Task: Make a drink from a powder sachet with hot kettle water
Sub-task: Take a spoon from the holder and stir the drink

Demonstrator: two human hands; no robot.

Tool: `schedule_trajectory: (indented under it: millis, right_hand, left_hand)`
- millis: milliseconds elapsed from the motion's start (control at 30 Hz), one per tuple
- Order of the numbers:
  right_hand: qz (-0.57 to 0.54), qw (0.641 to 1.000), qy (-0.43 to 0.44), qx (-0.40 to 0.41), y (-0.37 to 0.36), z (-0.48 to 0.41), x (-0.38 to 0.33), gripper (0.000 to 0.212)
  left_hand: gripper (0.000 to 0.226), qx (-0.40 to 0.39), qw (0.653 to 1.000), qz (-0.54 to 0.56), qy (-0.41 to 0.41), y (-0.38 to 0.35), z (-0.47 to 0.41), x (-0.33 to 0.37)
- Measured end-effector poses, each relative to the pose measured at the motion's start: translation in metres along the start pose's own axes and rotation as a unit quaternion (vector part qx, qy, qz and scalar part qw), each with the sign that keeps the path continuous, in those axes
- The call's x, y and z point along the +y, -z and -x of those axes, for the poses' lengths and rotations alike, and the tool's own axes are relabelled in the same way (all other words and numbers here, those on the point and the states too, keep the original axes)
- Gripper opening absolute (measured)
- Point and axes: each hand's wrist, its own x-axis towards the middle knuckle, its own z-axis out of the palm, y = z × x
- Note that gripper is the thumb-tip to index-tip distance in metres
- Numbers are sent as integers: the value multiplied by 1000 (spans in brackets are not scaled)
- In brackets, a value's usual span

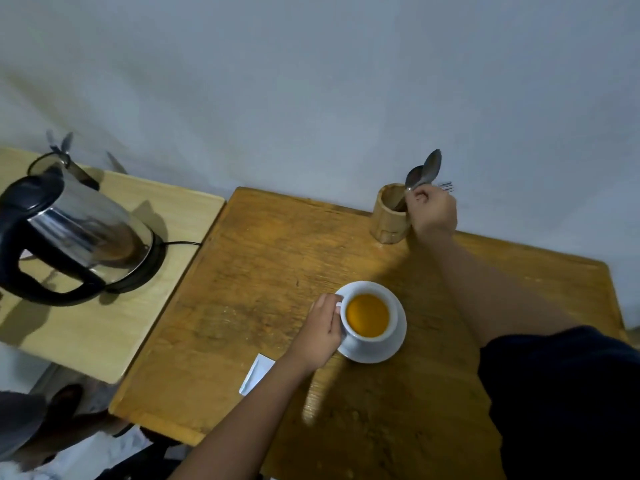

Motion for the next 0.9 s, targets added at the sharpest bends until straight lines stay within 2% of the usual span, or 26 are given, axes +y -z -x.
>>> schedule_trajectory:
  millis: [100, 200, 333, 400, 533, 700, 833, 900]
  right_hand:
    - [-38, 996, 81, -2, 26, 0, -13, 17]
    - [-51, 983, 163, -63, 49, 0, -29, 16]
    - [46, 952, 275, -124, 94, 17, -48, 14]
    - [97, 935, 294, -173, 107, 30, -49, 12]
    - [169, 917, 221, -284, 113, 61, -34, 17]
    - [322, 859, 125, -379, 109, 93, -23, 10]
    - [255, 867, 45, -425, 120, 105, -27, 20]
    - [209, 878, 30, -429, 126, 110, -30, 18]
  left_hand:
    - [27, -19, 1000, -4, -3, 3, 0, 3]
    - [27, -28, 1000, -8, 8, 6, -3, 0]
    - [27, -43, 999, -16, 12, 9, -2, 8]
    - [27, -43, 999, -21, 11, 10, -2, 12]
    - [26, -39, 999, -16, -3, 11, -4, 10]
    - [24, -67, 998, -11, 7, 13, -6, 12]
    - [25, -68, 997, -31, -9, 14, -9, 8]
    - [24, -69, 997, -34, -5, 15, -9, 6]
